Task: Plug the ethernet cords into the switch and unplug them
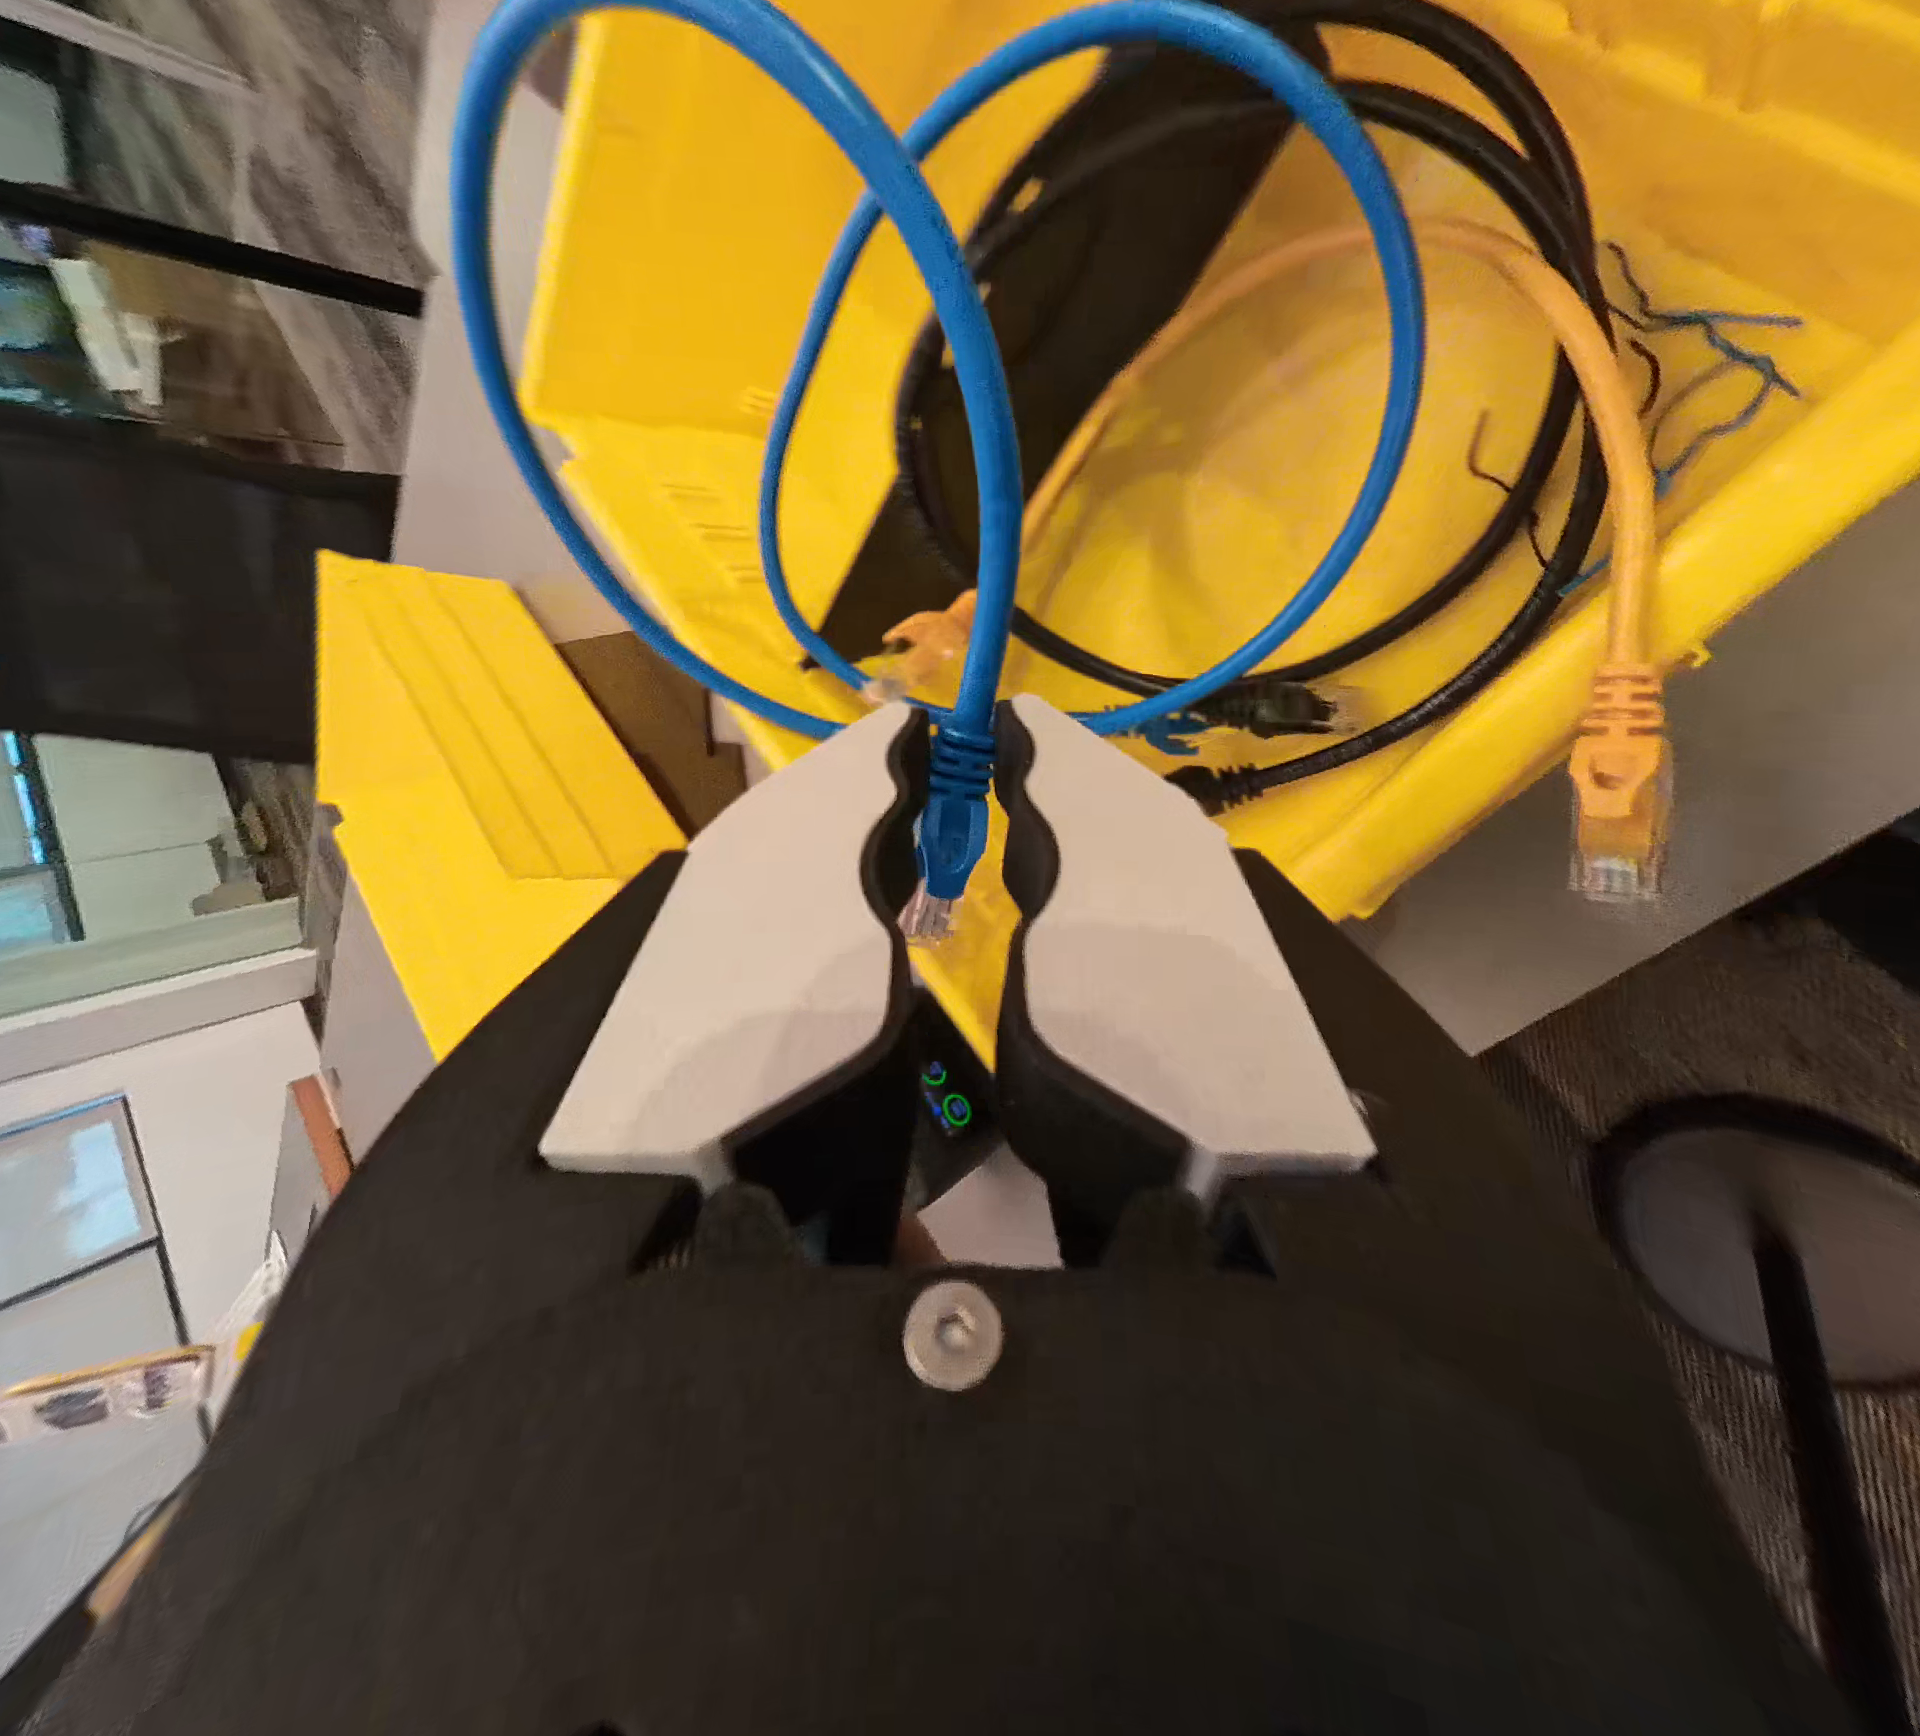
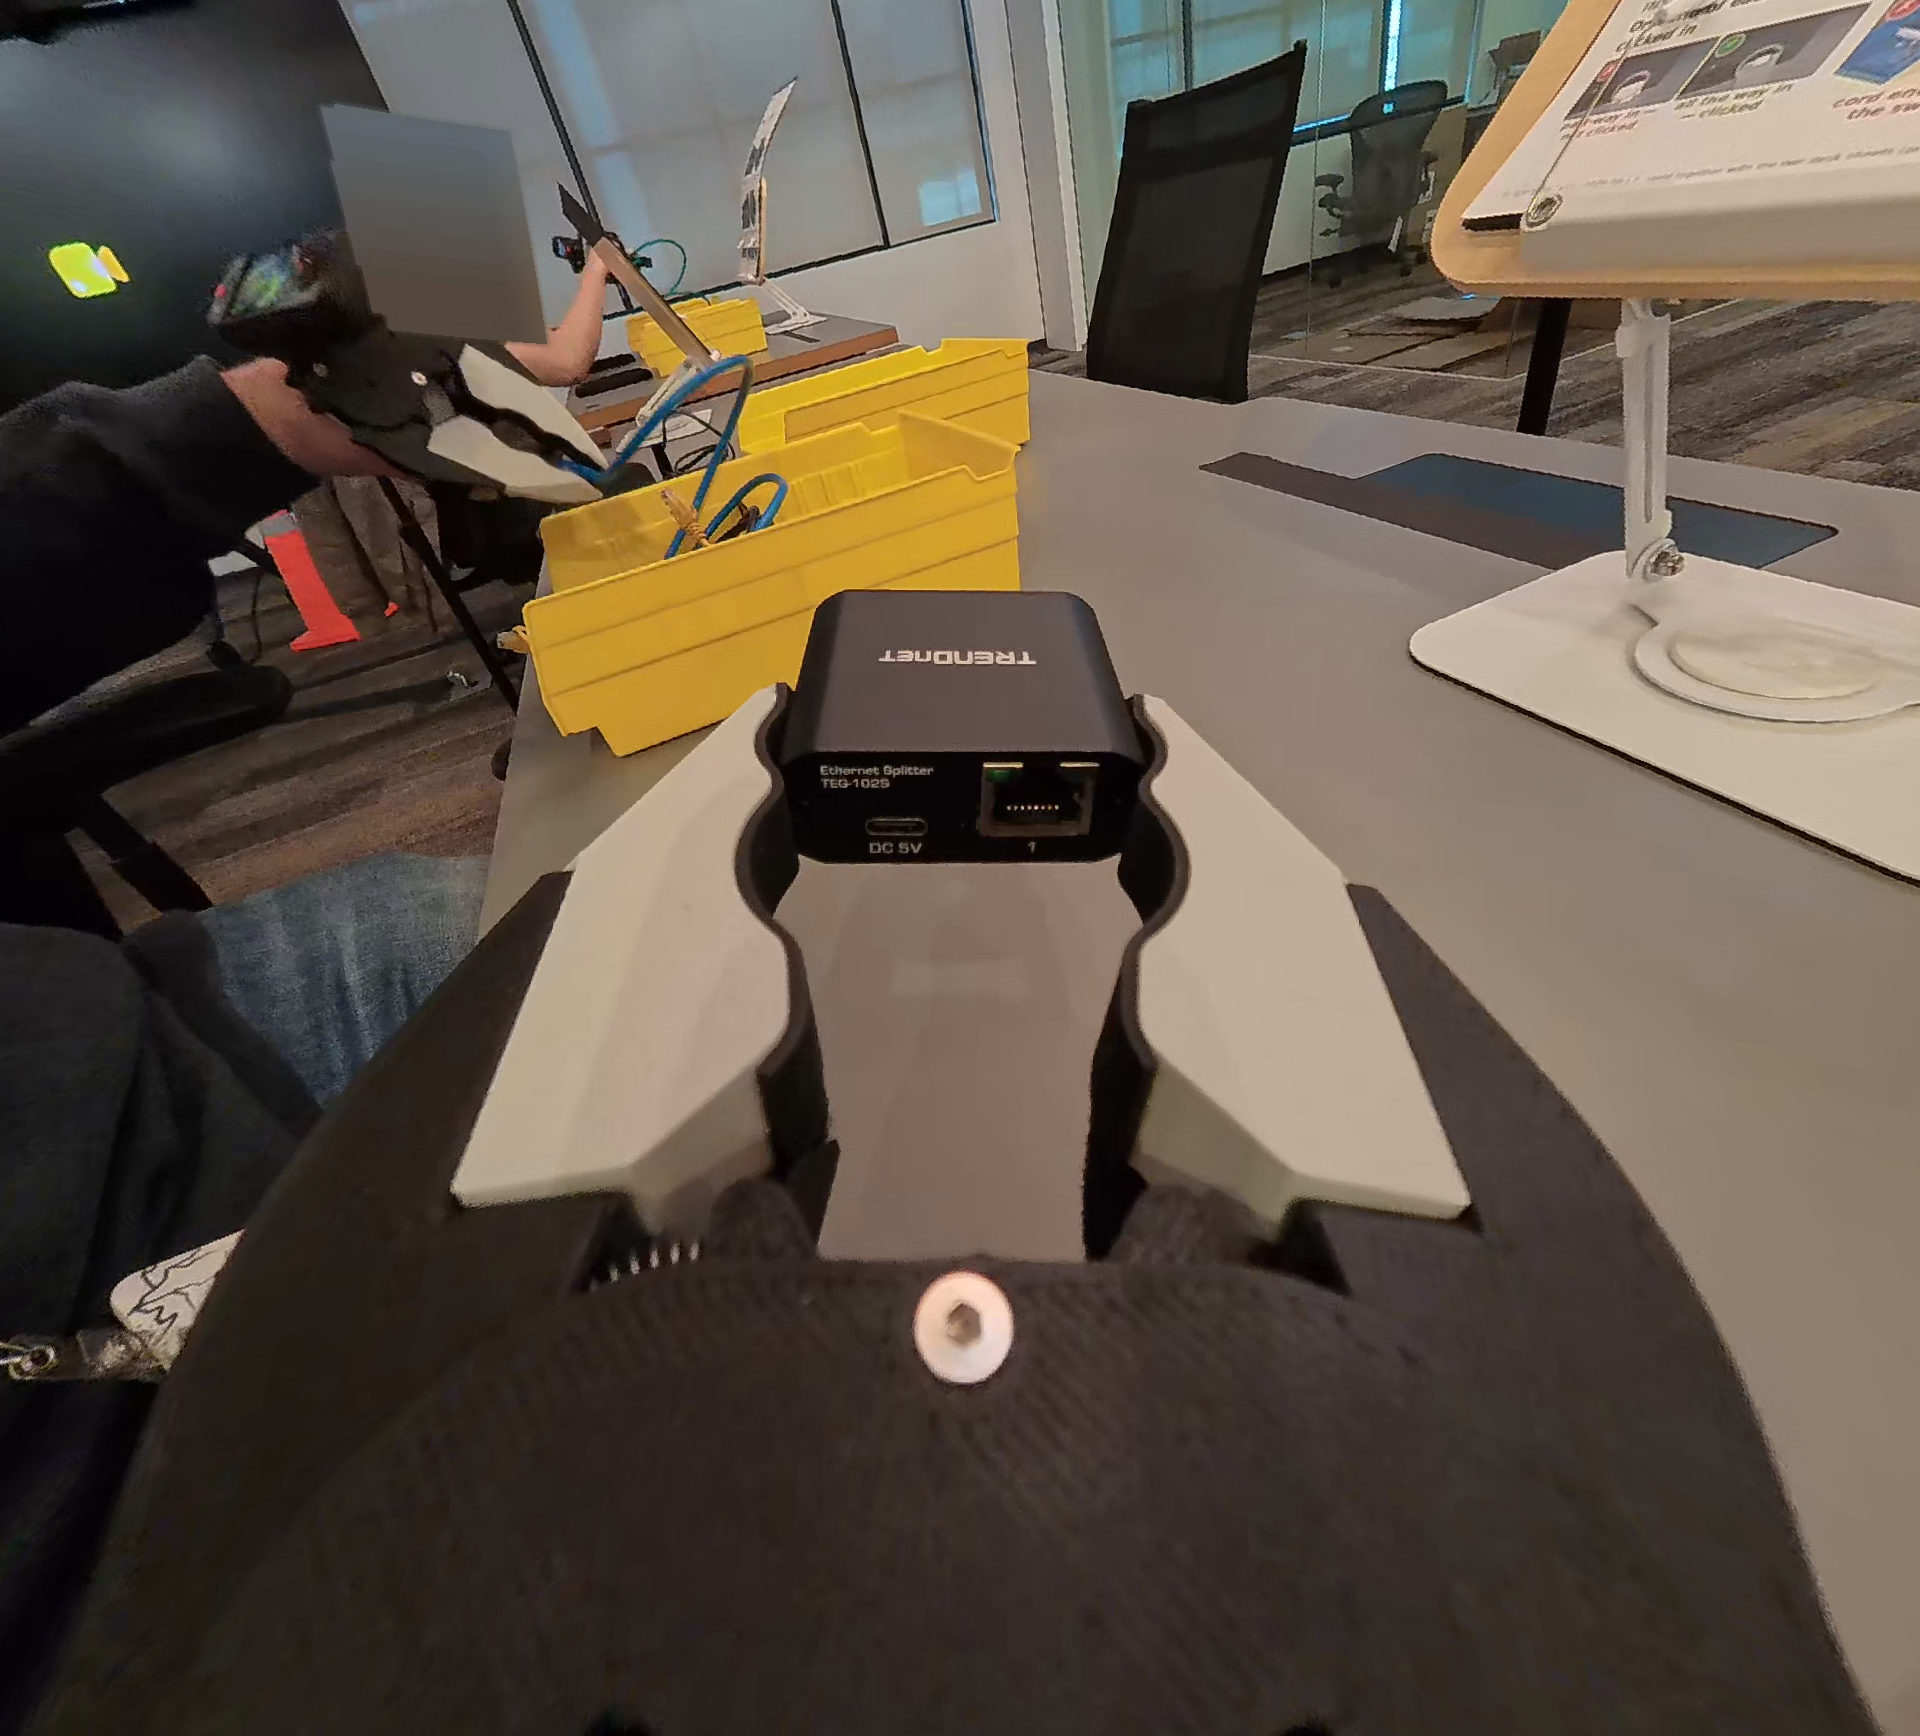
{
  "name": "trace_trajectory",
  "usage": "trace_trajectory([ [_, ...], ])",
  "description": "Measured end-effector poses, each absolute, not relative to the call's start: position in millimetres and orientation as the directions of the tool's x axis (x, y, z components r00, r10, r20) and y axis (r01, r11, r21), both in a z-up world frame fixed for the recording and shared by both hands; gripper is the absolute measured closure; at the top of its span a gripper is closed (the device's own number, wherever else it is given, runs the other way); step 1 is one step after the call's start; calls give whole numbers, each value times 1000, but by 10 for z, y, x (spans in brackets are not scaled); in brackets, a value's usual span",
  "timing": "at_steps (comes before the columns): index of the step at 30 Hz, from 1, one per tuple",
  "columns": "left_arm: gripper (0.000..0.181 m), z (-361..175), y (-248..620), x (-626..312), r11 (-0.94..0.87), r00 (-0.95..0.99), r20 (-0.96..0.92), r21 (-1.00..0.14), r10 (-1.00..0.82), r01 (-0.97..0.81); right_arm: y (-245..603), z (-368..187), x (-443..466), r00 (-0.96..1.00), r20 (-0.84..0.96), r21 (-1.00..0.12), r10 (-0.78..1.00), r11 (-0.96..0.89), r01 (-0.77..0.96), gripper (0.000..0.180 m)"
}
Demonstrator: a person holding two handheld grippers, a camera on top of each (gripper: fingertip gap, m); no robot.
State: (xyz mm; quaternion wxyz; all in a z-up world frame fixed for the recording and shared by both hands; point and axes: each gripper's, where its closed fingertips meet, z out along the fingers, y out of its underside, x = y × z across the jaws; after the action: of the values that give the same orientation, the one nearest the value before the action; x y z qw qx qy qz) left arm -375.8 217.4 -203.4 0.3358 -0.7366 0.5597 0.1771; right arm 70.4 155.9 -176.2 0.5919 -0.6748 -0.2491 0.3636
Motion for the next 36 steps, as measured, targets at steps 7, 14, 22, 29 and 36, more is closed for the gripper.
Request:
trace_trajectory([
  [7, 169, -1539, 2114, -3831, -149, 401, -679, -399, -615, -905, 1558, -1745, 708, 614, -192, -981, 766, -171, -93, 119],
  [14, 170, -1150, 2038, -3888, -137, 425, -721, -423, -548, -896, 1567, -1749, 709, 613, -194, -981, 766, -171, -96, 119],
  [22, 170, -498, 2040, -3983, -138, 469, -782, -456, -411, -880, 1572, -1756, 727, 615, -198, -980, 763, -171, -102, 119],
  [29, 170, 194, 2068, -4201, -159, 552, -807, -529, -211, -834, 1568, -1745, 738, 616, -196, -980, 763, -166, -106, 119],
  [36, 171, 677, 2052, -3866, -77, 537, -828, -532, -159, -843, 1562, -1715, 765, 621, -189, -982, 761, -155, -108, 119],
])
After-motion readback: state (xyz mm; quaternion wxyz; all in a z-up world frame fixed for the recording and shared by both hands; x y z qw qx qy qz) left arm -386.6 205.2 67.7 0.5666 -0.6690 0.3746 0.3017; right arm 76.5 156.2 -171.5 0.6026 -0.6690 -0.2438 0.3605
